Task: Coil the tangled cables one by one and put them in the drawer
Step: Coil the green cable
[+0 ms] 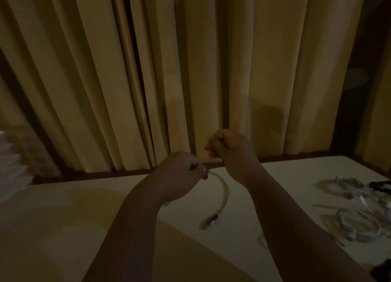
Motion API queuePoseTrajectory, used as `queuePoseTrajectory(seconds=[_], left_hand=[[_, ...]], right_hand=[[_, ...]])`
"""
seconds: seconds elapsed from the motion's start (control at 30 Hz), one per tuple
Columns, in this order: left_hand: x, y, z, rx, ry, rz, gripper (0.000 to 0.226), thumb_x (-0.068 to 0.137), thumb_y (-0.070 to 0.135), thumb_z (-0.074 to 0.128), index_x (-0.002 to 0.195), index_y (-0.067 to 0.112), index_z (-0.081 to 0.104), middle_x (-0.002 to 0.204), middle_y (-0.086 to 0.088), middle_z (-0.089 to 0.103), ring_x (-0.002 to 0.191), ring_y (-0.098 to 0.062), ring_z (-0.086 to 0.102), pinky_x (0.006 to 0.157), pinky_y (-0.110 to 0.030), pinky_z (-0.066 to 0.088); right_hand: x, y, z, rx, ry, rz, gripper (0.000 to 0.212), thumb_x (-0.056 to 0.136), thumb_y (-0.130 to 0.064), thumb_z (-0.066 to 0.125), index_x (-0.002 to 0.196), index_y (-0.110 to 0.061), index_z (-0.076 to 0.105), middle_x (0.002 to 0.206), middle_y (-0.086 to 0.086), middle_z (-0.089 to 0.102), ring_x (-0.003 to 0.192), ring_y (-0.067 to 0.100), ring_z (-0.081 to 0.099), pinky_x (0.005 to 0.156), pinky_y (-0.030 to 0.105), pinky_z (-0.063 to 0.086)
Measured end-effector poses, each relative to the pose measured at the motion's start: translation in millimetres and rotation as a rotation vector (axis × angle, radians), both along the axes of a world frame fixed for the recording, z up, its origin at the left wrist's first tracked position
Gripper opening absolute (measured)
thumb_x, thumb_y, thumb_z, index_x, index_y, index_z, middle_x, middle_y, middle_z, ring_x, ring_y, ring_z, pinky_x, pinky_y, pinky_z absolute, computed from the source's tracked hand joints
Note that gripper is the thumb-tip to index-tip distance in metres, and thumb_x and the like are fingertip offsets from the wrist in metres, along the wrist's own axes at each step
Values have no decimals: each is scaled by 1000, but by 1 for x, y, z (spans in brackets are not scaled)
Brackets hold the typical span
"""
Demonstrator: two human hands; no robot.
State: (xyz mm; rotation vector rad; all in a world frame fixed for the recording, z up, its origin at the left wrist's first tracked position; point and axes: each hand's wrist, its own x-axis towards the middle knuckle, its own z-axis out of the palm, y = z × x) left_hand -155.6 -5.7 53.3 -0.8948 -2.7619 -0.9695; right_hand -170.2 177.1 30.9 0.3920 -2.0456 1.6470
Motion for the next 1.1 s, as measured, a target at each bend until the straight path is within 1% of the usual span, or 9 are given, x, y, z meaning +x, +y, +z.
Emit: queuePoseTrajectory(seconds=[0.1,0.27,0.43,0.6,0.73,0.87,0.97,1.03,1.1], left_hand=[[-8,-11,13,39,26,26,26,98,35,60,80,25,77,88,5,75,80,-5,68,74,-31,56],[-16,-20,18,104,110,74,23,97,36,61,86,24,77,87,14,72,81,5,64,72,-23,50],[-24,-14,11,184,201,96,19,98,38,60,89,30,75,86,18,69,80,3,63,72,-29,53],[-31,-11,5,270,315,103,21,97,43,58,86,32,72,69,10,66,67,-5,61,59,-29,48],[-33,-6,-3,327,328,89,34,96,53,50,85,29,71,61,5,61,58,-8,57,51,-23,40],[-29,11,-10,378,272,70,41,101,45,43,73,20,61,53,12,49,51,-4,45,48,-17,32],[-27,21,-16,376,225,73,46,100,51,41,71,20,57,55,7,51,52,-6,45,51,-25,36],[-26,26,-16,332,211,53,41,103,45,44,75,20,61,65,-1,60,60,-16,52,55,-34,43],[-22,30,-14,287,208,27,36,104,35,47,74,20,60,64,0,57,58,-13,50,55,-34,40]], right_hand=[[-4,4,-7,311,-94,-64,23,98,-11,57,81,-25,64,74,-9,68,70,4,63,66,28,51],[-9,-2,-17,324,-272,53,27,90,-24,50,66,-21,62,61,-6,59,61,11,51,64,32,40],[-9,-12,-15,86,-338,194,55,96,-44,39,47,-24,54,48,-3,43,45,12,32,49,26,29],[1,-18,-10,-140,-325,296,64,97,-70,33,53,-24,44,51,-2,29,44,11,21,42,23,20],[8,-21,0,-460,-411,515,60,92,-70,30,57,-22,33,53,-5,21,46,11,12,42,23,12],[16,-19,13,-758,-386,641,61,89,-74,31,54,-23,30,46,-7,20,41,10,11,44,24,6],[20,-12,22,-1013,-348,643,63,93,-75,29,54,-24,30,44,-8,20,42,10,9,43,22,6],[20,-6,24,-1129,-321,682,63,93,-76,27,55,-25,30,47,-9,18,42,8,11,44,22,7],[19,-3,23,-1216,-294,766,63,92,-78,26,58,-25,31,52,-10,17,45,7,12,45,23,8]])
